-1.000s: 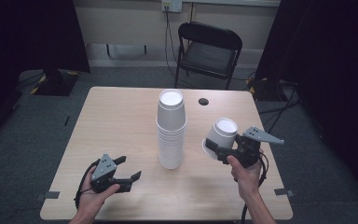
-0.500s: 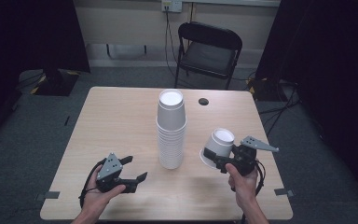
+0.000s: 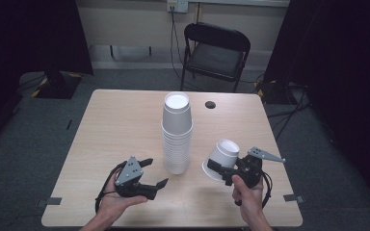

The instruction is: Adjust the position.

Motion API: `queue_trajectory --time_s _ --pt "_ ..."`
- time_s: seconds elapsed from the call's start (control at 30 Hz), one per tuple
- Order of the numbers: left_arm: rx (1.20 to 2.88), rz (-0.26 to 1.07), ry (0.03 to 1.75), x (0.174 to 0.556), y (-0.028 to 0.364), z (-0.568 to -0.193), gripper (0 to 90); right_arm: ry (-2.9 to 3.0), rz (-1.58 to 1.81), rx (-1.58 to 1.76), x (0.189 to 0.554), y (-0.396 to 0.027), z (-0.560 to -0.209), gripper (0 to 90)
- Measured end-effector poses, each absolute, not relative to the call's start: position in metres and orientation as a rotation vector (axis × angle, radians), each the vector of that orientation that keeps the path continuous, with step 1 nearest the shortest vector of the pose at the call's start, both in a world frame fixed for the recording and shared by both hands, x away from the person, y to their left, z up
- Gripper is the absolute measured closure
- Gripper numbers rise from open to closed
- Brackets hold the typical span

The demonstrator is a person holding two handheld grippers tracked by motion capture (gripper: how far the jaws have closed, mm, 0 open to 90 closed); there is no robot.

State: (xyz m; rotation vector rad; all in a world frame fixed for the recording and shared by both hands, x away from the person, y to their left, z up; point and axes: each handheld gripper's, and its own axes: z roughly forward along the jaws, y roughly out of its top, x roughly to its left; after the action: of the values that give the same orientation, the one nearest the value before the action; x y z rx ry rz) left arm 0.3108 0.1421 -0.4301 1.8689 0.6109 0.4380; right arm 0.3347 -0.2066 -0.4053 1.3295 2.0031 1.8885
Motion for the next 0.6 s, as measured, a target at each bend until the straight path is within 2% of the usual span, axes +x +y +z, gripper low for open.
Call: queue_trajectory --time_s 0.03,0.27,0.6 --pt "1.862 0.447 0.595 0.31 0.139 -0.43 19.1 1.999 1.913 1.353 0.334 -0.207 -0.405 16.2" --pt "1.801 0.502 0.493 0.308 0.121 -0.428 21.5 1.992 1.993 1.425 0.333 -0.206 -0.407 16.2" --pt "1.787 0.525 0.442 0.307 0.109 -0.43 27.1 2.02 2.08 1.481 0.331 -0.192 -0.407 16.2"
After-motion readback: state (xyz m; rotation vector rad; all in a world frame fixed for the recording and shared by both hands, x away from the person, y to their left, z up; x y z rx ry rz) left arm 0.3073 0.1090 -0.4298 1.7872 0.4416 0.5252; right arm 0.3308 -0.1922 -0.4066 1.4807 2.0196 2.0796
